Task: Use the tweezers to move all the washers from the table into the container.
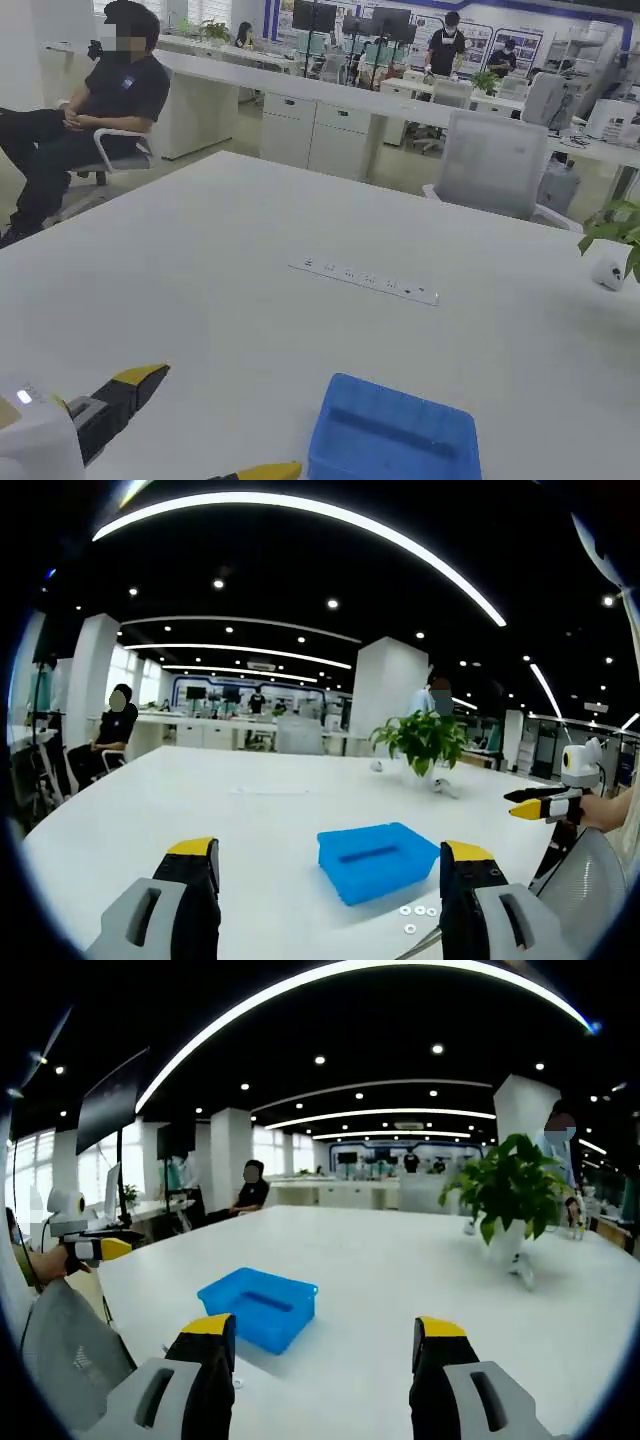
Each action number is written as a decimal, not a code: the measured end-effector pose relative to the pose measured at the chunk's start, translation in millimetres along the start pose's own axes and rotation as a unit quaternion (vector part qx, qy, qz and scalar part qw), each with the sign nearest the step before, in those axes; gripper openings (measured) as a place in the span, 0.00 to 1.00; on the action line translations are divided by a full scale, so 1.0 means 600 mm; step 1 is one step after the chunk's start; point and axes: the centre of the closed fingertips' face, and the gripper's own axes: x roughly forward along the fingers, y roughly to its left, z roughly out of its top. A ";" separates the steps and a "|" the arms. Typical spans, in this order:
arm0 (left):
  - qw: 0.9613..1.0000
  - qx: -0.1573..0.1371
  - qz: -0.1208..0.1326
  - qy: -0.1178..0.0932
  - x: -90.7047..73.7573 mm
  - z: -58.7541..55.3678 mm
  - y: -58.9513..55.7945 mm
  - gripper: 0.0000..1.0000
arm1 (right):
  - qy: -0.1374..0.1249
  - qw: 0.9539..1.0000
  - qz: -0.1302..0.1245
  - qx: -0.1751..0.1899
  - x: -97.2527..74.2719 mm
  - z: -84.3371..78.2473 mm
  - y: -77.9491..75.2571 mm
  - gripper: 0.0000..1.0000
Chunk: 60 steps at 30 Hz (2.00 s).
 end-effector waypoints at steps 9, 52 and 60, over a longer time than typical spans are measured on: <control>1.000 0.005 -0.002 0.003 0.000 -0.003 -0.001 0.92 | -0.003 1.000 -0.003 -0.001 -0.001 0.000 -0.005 0.70; 0.998 -0.006 -0.035 0.052 0.012 -0.031 -0.018 0.91 | 0.012 1.000 -0.006 -0.005 0.003 -0.005 -0.003 0.68; 0.984 0.026 -0.088 0.154 0.011 -0.088 -0.040 0.89 | 0.093 0.994 0.025 -0.048 0.014 -0.033 0.024 0.68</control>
